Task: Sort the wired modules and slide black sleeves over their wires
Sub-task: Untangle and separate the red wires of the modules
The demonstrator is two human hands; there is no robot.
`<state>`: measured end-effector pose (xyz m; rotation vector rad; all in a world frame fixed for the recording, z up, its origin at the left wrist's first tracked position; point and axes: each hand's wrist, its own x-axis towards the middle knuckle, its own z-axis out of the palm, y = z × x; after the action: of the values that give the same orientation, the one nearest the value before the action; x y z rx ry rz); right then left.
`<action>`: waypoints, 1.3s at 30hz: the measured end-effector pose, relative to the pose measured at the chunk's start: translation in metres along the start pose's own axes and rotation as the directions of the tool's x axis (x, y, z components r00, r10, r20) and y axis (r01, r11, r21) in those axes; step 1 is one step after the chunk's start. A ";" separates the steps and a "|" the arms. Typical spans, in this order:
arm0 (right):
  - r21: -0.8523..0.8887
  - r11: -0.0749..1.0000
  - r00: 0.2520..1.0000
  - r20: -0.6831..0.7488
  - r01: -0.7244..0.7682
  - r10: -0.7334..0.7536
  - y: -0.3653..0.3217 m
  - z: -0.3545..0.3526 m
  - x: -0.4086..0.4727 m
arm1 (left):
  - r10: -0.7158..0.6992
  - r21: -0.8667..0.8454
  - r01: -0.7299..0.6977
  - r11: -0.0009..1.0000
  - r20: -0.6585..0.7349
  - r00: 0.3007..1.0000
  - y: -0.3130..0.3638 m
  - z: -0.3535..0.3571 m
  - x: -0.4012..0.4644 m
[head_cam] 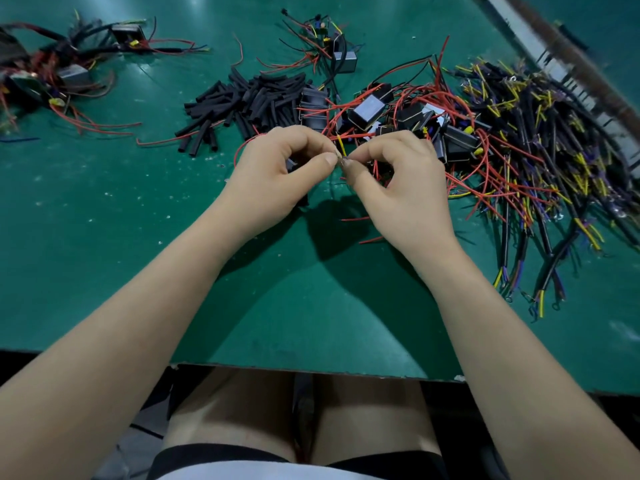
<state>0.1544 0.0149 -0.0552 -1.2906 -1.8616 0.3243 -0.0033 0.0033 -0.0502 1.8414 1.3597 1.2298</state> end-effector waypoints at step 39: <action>0.201 0.980 0.966 0.253 0.006 -0.058 0.011 -0.014 0.009 | 0.250 0.305 -0.246 0.920 0.028 0.968 -0.010 0.001 -0.003</action>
<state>0.1706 0.0240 -0.0487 -1.1221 -2.0053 0.6710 -0.0071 0.0041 -0.0598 2.2856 1.4210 1.2044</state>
